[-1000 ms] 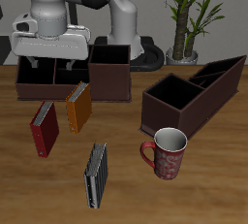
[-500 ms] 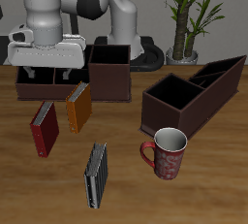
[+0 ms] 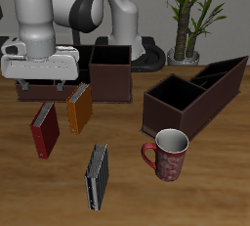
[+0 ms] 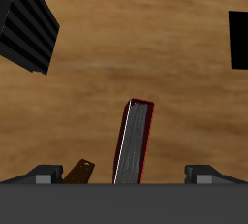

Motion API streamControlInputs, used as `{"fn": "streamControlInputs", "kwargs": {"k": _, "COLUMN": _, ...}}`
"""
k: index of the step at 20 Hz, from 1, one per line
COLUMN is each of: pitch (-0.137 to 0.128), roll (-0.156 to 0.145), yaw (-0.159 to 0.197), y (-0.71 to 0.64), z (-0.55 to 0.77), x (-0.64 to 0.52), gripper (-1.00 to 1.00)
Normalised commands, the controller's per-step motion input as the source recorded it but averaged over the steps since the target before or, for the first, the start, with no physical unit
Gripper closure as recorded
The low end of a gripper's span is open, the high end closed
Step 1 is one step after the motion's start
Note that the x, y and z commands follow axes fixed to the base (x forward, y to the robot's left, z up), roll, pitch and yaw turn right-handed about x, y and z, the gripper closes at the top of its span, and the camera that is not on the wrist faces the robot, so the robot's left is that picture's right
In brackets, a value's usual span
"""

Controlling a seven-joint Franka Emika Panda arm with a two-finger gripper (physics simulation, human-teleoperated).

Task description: Place the red book into the left desk caddy's right compartment

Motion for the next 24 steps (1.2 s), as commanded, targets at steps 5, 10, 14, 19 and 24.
{"fn": "streamControlInputs", "kwargs": {"k": 5, "pitch": 0.003, "roll": -0.006, "yaw": -0.011, "y": -0.06, "z": -0.13, "x": 0.05, "gripper": -1.00}}
{"fn": "streamControlInputs", "kwargs": {"k": 10, "pitch": 0.014, "roll": -0.040, "yaw": -0.013, "y": -0.12, "z": -0.21, "x": 0.09, "gripper": -1.00}}
{"fn": "streamControlInputs", "kwargs": {"k": 14, "pitch": 0.022, "roll": -0.011, "yaw": -0.002, "y": 0.02, "z": -0.22, "x": 0.03, "gripper": -1.00}}
{"fn": "streamControlInputs", "kwargs": {"k": 19, "pitch": 0.018, "roll": -0.014, "yaw": -0.024, "y": -0.05, "z": -0.19, "x": 0.03, "gripper": -1.00}}
{"fn": "streamControlInputs", "kwargs": {"k": 24, "pitch": 0.034, "roll": -0.028, "yaw": -0.011, "y": -0.07, "z": -0.27, "x": 0.05, "gripper": -1.00}}
